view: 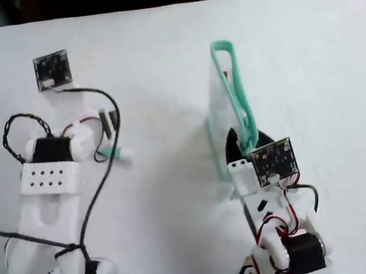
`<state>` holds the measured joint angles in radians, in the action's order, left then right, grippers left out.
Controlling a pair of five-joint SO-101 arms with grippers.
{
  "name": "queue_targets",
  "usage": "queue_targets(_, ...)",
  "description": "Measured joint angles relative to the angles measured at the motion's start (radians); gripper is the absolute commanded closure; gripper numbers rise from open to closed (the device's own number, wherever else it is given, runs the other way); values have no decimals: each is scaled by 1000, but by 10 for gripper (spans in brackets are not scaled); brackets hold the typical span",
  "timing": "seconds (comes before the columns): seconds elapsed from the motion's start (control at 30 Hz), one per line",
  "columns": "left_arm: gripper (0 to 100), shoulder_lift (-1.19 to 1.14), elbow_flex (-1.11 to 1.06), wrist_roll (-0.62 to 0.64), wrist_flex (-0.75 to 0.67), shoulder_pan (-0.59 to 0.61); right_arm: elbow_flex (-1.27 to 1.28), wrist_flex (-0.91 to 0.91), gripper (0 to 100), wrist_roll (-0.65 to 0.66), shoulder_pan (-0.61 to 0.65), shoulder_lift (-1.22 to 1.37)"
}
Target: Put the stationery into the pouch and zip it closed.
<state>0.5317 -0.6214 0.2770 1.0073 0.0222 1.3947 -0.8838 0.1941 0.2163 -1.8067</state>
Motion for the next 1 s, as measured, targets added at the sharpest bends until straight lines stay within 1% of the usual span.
queue_targets(0.1, 801, -41, -3, 77, 0, 12, 11, 0, 979, 0, 0, 0)
queue_targets(0.17, 801, -110, -2, 152, 0, 23, 12, 0, 979, 0, 0, 0)
queue_targets(0.33, 801, -362, 81, 446, 14, 58, 12, 0, 979, 0, 0, 0)
queue_targets(0.4, 801, -468, 141, 514, 58, 74, 12, 0, 979, 0, 0, 0)
queue_targets(0.53, 801, -640, 272, 546, 138, 77, 12, 0, 979, 0, 0, 0)
queue_targets(0.77, 809, -887, 446, 554, 153, 77, 12, 0, 979, 0, 0, 0)
queue_targets(0.87, 879, -942, 483, 554, 161, 77, 12, 0, 979, 0, 0, 0)
queue_targets(1.0, 965, -950, 505, 554, 173, 75, 12, 0, 979, 0, 0, 0)
